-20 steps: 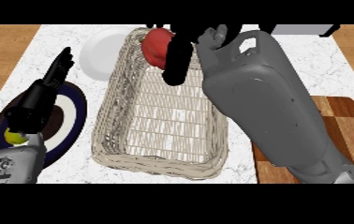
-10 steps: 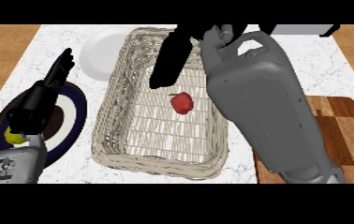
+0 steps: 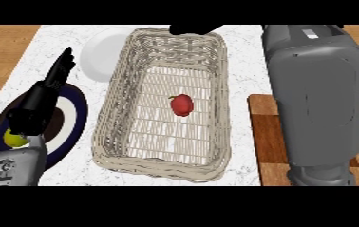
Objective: Pick the bell pepper from the cutting board and place it in the basket
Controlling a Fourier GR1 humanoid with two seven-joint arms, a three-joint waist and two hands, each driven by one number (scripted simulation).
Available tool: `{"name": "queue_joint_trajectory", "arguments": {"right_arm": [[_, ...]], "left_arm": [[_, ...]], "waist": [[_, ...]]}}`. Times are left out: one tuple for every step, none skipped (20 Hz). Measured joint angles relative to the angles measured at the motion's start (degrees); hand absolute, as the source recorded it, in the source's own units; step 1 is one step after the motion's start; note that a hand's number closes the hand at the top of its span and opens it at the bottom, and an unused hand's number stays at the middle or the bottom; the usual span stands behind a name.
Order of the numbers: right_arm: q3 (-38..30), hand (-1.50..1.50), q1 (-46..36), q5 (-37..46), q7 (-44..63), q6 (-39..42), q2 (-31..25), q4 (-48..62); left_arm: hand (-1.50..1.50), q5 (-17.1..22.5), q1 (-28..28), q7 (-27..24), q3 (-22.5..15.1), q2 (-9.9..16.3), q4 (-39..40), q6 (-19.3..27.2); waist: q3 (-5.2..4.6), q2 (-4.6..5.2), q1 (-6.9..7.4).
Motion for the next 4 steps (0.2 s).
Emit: {"name": "queue_joint_trajectory", "arguments": {"right_arm": [[-1.4, -1.5, 0.5, 0.3, -0.2, -1.3, -0.7, -0.2], [-2.8, -1.5, 1.4, 0.1, -0.3, -1.9, -1.6, -1.0], [-4.2, -1.5, 2.8, -0.3, -0.6, -2.2, -2.7, -2.2], [-5.6, -1.5, 3.7, -0.6, -1.1, -2.9, -3.5, -2.9]], "left_arm": [[0.0, 0.5, 0.1, 0.0, 0.5, 0.5, -0.2, -0.6], [0.0, 0.1, 0.3, 0.2, 0.1, 0.1, -0.6, -0.1], [0.0, 0.4, 0.4, 0.0, 0.5, 0.5, -0.5, -0.4], [0.0, 0.5, 0.1, 0.0, 0.7, 0.5, -0.1, -0.4]], "waist": [[0.0, -0.01, 0.05], [0.01, -0.03, -0.05], [0.01, -0.05, -0.18], [0.03, -0.03, -0.26]]}}
